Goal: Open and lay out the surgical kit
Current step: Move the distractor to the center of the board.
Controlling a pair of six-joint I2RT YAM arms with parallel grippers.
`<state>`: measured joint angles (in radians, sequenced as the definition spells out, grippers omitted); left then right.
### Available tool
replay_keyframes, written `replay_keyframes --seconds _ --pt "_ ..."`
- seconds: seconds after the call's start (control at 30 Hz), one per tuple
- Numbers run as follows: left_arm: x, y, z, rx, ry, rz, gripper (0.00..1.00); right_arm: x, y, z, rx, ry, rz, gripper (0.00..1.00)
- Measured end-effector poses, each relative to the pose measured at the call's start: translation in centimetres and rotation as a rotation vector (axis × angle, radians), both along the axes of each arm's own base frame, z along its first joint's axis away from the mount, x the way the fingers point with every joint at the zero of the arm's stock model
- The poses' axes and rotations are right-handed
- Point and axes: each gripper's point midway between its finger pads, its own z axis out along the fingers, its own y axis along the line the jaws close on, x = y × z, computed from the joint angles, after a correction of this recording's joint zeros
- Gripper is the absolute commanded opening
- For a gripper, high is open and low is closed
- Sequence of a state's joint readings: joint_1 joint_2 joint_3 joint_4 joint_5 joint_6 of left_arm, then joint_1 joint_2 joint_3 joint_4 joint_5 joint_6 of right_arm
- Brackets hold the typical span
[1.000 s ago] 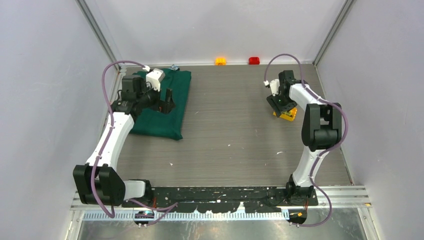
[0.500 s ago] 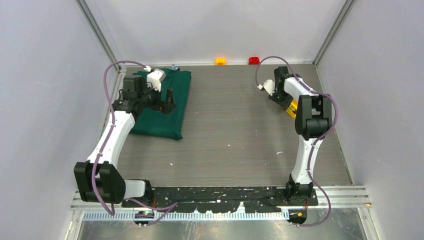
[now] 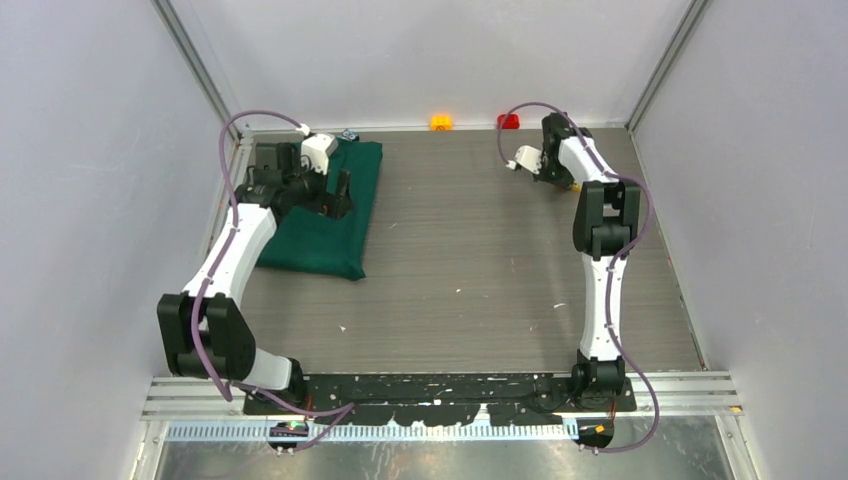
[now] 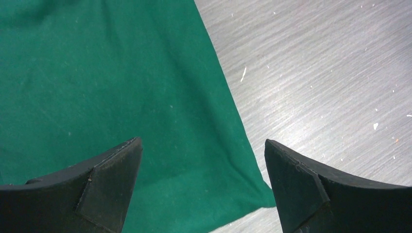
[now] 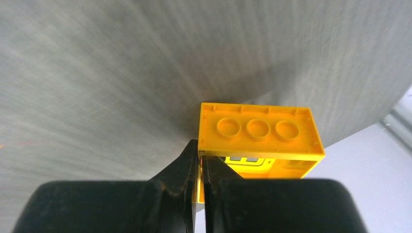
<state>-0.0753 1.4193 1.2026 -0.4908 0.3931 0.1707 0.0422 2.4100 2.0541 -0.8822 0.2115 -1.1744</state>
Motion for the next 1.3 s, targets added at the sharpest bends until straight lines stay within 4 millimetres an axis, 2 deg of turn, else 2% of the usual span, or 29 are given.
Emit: replay_keyframes --seconds 0.23,0.5,0.63,0.8,0.9,1.1,1.3 --pt "1.5 -0.8 0.9 -0.002 -0.021 -0.017 1.0 3.8 -0.4 0.0 -0.059 -0.068 0.062 0.37" --pt "1.6 -1.3 0.7 -0.003 -0.014 -0.028 1.0 6.8 -0.7 0.8 -0.075 -0.216 0.018 0.49" --pt "1.7 -1.5 0.8 -0.004 -0.019 -0.032 1.0 6.6 -0.9 1.1 -0.071 -0.266 -0.033 0.57" --pt "1.7 -1.7 1.0 -0.007 -0.033 -0.039 1.0 4.1 -0.8 1.4 -0.03 -0.274 -0.114 0.64" --pt "1.4 -1.9 1.0 -0.011 -0.037 -0.044 1.0 3.0 -0.8 1.4 -0.005 -0.278 -0.163 0.64" --pt "0.7 -2.1 0.9 -0.017 -0.038 -0.052 1.0 1.7 -1.2 1.1 0.045 -0.299 -0.282 0.51" --pt "0.5 -2.1 0.6 -0.02 -0.036 -0.055 1.0 0.7 -1.6 0.6 0.1 -0.305 -0.369 0.42"
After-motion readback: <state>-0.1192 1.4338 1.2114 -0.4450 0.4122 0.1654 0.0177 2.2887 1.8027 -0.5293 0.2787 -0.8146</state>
